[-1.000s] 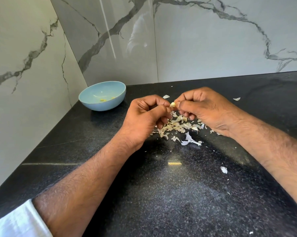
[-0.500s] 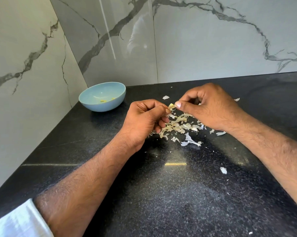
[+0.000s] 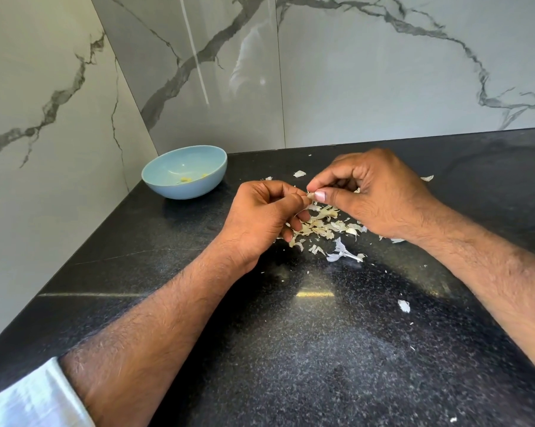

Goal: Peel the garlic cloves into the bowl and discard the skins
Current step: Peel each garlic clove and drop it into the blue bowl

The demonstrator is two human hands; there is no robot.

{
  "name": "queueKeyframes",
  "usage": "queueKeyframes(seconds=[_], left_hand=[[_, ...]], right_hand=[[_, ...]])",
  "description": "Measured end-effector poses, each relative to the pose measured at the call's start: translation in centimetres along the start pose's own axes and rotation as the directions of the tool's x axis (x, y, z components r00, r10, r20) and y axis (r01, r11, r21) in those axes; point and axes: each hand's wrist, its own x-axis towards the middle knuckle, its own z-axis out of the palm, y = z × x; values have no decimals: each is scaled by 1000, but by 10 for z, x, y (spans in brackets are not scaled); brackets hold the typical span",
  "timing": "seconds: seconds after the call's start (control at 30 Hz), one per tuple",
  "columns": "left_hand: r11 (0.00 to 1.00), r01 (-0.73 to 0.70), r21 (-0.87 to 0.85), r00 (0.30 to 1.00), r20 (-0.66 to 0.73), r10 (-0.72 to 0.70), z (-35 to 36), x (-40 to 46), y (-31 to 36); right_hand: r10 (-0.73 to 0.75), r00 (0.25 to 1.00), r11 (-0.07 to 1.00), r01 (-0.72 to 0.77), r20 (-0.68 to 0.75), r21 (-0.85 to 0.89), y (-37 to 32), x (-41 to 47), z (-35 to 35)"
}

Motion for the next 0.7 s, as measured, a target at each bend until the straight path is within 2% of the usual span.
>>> queueKeyframes(seconds=[0.3, 0.4, 0.47, 0.53, 0.6, 0.7], left_hand=[[990, -7, 142, 1000, -12, 9, 1, -1, 1], [990, -12, 143, 999, -30, 17, 1, -2, 2], [993, -10, 119, 999, -45, 15, 1, -1, 1], [997, -4, 80, 998, -56, 8, 1, -1, 1], [999, -3, 31, 998, -65, 5, 2, 0, 1], [999, -17, -32, 998, -65, 15, 2, -1, 3]], right_hand=[[-32, 998, 999, 34, 53, -28, -3, -1, 3], [21, 997, 999, -24, 68, 32, -3, -1, 6], [102, 992, 984, -112, 74, 137, -2, -2, 7], [193, 976, 931, -214, 100, 295, 0, -2, 9], [278, 949, 834, -315, 148, 454, 1, -1, 11], [385, 884, 581, -456, 267, 674, 2, 0, 14]])
